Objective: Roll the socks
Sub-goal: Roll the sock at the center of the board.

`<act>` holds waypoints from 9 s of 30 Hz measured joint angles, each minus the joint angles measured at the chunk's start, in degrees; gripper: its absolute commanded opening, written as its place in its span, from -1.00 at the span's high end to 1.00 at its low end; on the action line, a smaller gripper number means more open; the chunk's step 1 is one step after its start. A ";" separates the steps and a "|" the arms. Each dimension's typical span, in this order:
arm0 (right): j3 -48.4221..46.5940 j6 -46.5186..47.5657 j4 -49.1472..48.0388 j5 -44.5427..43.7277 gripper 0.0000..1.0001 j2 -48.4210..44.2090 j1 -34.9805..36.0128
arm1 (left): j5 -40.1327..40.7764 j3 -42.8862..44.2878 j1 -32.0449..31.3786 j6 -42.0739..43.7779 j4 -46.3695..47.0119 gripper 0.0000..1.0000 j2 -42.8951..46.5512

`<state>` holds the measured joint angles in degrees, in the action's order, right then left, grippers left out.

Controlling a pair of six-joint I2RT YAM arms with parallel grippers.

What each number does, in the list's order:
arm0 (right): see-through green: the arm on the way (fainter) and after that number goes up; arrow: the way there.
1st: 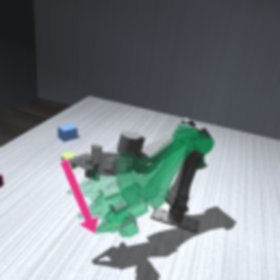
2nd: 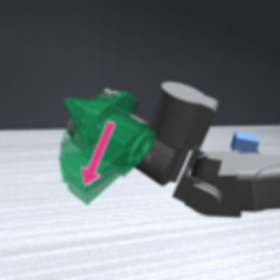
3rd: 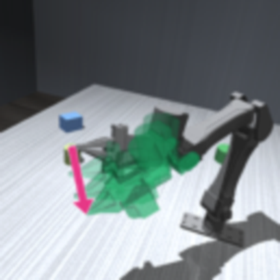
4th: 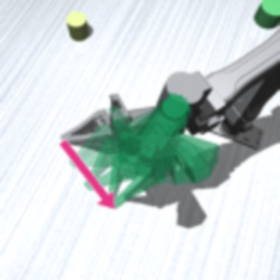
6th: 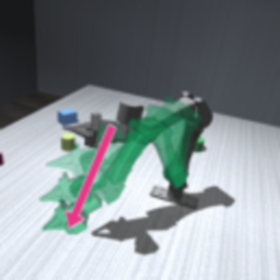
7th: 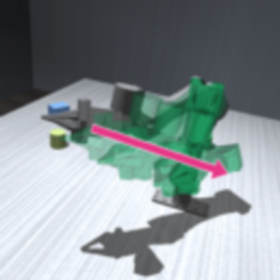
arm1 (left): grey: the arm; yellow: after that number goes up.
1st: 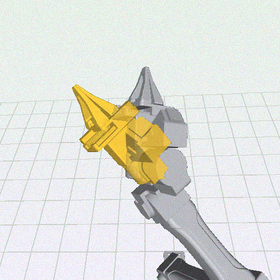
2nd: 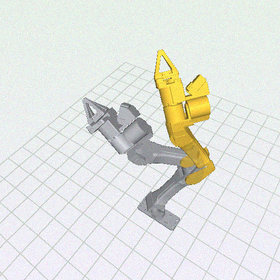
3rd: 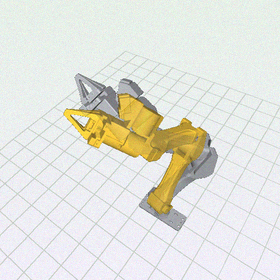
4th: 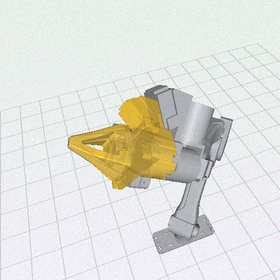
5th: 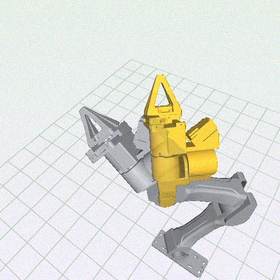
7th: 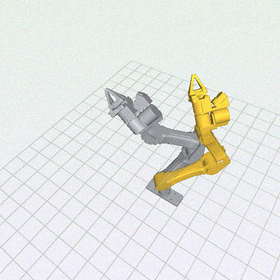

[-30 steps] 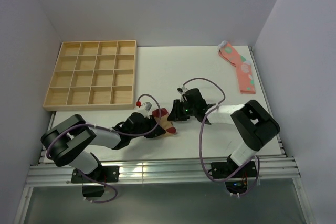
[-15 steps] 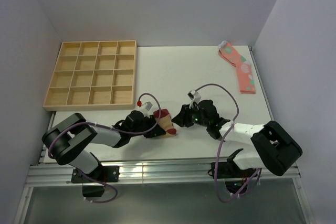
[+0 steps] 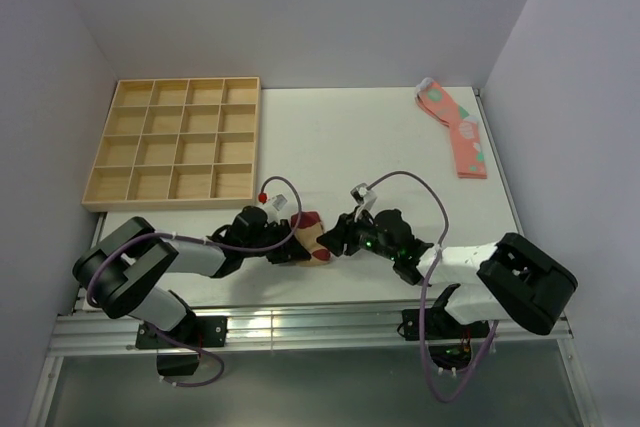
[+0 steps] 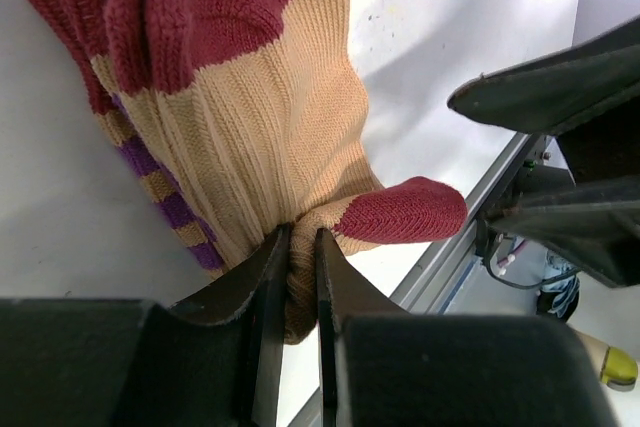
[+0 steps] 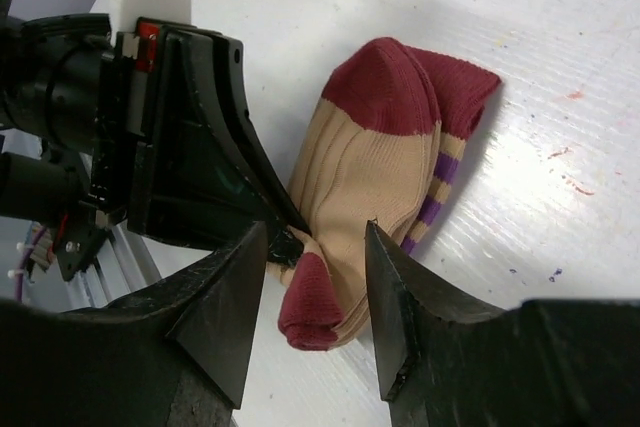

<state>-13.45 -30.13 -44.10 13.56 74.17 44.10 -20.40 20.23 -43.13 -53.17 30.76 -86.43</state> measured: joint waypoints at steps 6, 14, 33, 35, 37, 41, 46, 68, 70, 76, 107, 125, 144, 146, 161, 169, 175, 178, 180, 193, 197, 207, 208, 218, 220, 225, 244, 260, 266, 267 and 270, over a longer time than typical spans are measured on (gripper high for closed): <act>-0.11 1.64 0.11 -2.54 -0.04 0.07 4.33 | -1.68 0.00 0.96 0.59 -1.79 0.99 0.74; -0.04 2.78 -1.55 -4.28 -0.03 2.93 6.86 | -3.80 0.00 2.32 1.46 -3.39 0.99 1.22; -1.25 3.52 -1.79 -9.99 0.70 10.08 12.02 | -6.23 0.00 3.93 2.49 -4.72 0.99 1.60; -2.29 2.91 -1.29 -10.47 0.79 10.91 12.02 | -6.38 -0.07 4.15 2.49 -4.72 0.99 1.60; -3.43 2.19 -0.26 -10.91 0.85 11.65 12.02 | -6.49 -0.28 4.35 2.47 -4.46 0.99 1.62; -6.73 0.76 4.87 -11.74 0.95 12.24 12.02 | -5.73 -1.44 4.59 2.47 -3.82 0.82 2.91; -13.68 -0.85 16.83 -12.24 1.00 12.46 12.31 | -1.77 -3.17 4.57 2.99 -6.43 0.45 7.87; -21.68 -1.68 38.01 -12.72 1.00 10.67 12.66 | 21.66 -2.56 3.93 -1.22 -20.92 0.61 17.05; -22.01 -1.46 39.10 -12.72 1.00 10.38 12.70 | 21.97 -0.94 3.54 -1.90 -19.85 0.62 13.94; -23.28 -0.63 42.21 -12.20 1.00 10.27 12.72 | 23.39 3.37 0.81 -2.23 -18.29 0.65 8.02; -30.03 -1.97 45.92 12.87 1.00 21.18 0.04 | 26.38 0.28 -2.16 0.17 -18.45 0.10 18.82; -40.02 4.35 57.00 23.21 1.00 29.68 -3.65 | 35.41 -9.33 -14.10 6.27 -9.14 0.00 28.57; -43.41 8.85 62.62 26.01 1.00 32.17 -5.11 | 36.30 -10.03 -17.33 14.60 3.06 0.03 22.62; -43.50 9.18 63.08 26.01 1.00 32.17 -5.29 | 35.78 -10.03 -17.33 14.95 4.09 0.00 21.00; -43.54 10.80 65.00 26.67 1.00 32.17 -6.49 | 31.85 -9.92 -17.33 16.35 10.78 0.04 10.93; -43.54 11.17 65.57 26.86 1.00 32.17 -6.91 | 31.78 -9.49 -17.33 16.02 13.46 0.29 8.04; -43.54 11.15 65.64 26.84 1.00 32.17 -7.04 | 31.58 -8.59 -17.33 14.62 13.99 0.74 6.45; -43.45 11.15 65.79 26.84 0.99 32.13 -7.30 | 31.61 -8.13 -17.33 13.31 14.27 0.99 5.51; -43.23 11.10 65.75 26.86 0.97 32.02 -7.41 | 31.56 -7.91 -17.25 12.41 14.60 0.99 4.76; -39.50 9.09 62.16 25.86 0.57 29.07 -7.91 | 21.94 -5.84 -11.10 3.89 11.50 0.99 3.17; -37.66 7.32 60.19 23.87 0.32 26.86 -7.85 | 17.16 -3.87 -8.04 1.20 7.52 0.99 2.86; -29.73 5.22 53.48 13.75 0.15 16.06 -7.48 | 11.56 0.96 -4.81 -2.23 -0.22 0.99 0.94; -28.87 5.03 52.87 12.46 0.15 14.60 -7.50 | 11.19 1.16 -4.57 -2.29 -0.68 0.99 0.94; -19.19 4.33 39.74 5.55 0.08 -3.17 -5.35 | 9.44 3.89 -3.32 -3.30 -8.02 0.99 1.66; -18.18 5.05 37.31 3.41 0.07 -4.81 -2.69 | 8.87 4.46 -2.99 -3.28 -9.92 0.99 1.99; -16.04 6.99 32.79 0.07 0.07 -5.46 4.90 | 7.15 5.42 -1.75 -3.06 -14.69 0.99 3.15; -9.75 9.66 18.01 -8.20 0.02 1.11 14.45 | -1.88 5.68 4.15 -0.04 -26.21 0.99 6.71; -11.10 11.15 13.99 -11.80 -0.04 9.35 18.29 | -5.68 5.81 6.32 0.50 -27.30 0.99 5.99; -12.31 11.76 12.59 -14.01 -0.07 11.80 19.85 | -6.80 5.84 7.21 0.46 -27.43 0.99 5.66; -12.48 11.80 12.28 -14.58 -0.08 12.17 20.17 | -7.02 5.86 7.37 0.46 -27.50 0.99 5.60; -12.81 11.91 11.63 -16.09 -0.08 13.03 21.16 | -7.58 6.34 8.13 0.55 -28.81 0.99 5.42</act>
<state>-26.26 -18.22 -32.47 -2.52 87.20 65.25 -27.99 26.57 -35.00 -52.62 1.96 -81.01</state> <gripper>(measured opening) 0.536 0.138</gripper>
